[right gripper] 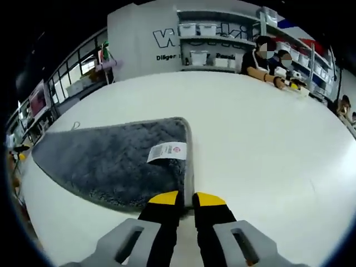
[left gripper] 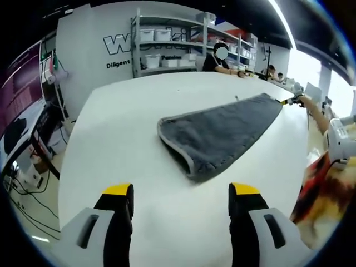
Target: Fold the towel on the table until its edges align and the towel forms a compact rectangular stack.
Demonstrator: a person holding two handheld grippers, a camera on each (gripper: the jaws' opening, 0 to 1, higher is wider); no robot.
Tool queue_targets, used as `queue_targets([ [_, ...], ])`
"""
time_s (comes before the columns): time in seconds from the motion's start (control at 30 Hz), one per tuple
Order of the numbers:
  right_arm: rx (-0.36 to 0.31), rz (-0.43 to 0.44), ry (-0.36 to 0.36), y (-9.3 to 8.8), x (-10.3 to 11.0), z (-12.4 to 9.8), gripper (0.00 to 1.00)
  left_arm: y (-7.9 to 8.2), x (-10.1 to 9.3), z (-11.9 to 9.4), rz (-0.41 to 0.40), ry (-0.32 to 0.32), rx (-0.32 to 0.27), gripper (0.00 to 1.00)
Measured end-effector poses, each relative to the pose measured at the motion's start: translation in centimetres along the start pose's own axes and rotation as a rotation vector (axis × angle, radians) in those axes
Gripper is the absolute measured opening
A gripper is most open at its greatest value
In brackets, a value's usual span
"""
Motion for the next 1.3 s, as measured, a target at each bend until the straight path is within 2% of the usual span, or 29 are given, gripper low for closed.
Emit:
queue_targets([
  [0.2,0.011,0.008,0.013,-0.1,0.6,0.0,0.04,-0.3,-0.8,0.3,0.0,-0.003,0.002,0.7],
  [0.4,0.045,0.024,-0.041,0.0,0.9,-0.2,0.03,-0.5,-1.2,-0.2,0.003,-0.005,-0.001,0.7],
  [0.53,0.042,-0.054,-0.107,0.8,0.9,-0.5,0.02,-0.7,-1.4,-0.7,0.006,-0.003,-0.004,0.69],
  [0.77,-0.029,-0.238,-0.199,4.0,2.7,-1.2,0.02,-1.1,-1.4,-0.9,0.022,0.004,0.022,0.7],
  [1.0,-0.104,-0.32,-0.147,7.4,6.6,-1.3,0.02,-1.3,-1.5,-1.0,0.022,0.002,0.018,0.7],
  [1.13,-0.12,-0.344,-0.099,8.3,8.4,-1.0,0.02,-1.6,-1.5,-1.0,0.018,0.001,0.021,0.7],
  [1.3,-0.131,-0.385,-0.077,8.8,10.3,-0.9,0.02,-1.9,-1.4,-1.2,0.017,0.001,0.026,0.7],
])
Point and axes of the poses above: the point that each gripper's makers call its tool centre point, and the gripper's own axes: z roughly forward along the fingers, x roughly to its left, y roughly out of its top, the point moved 6 cm from there along -z, roughly backward along the fingers, and after that the axes turned 3 degrees about -y, right-handed, at the moved point
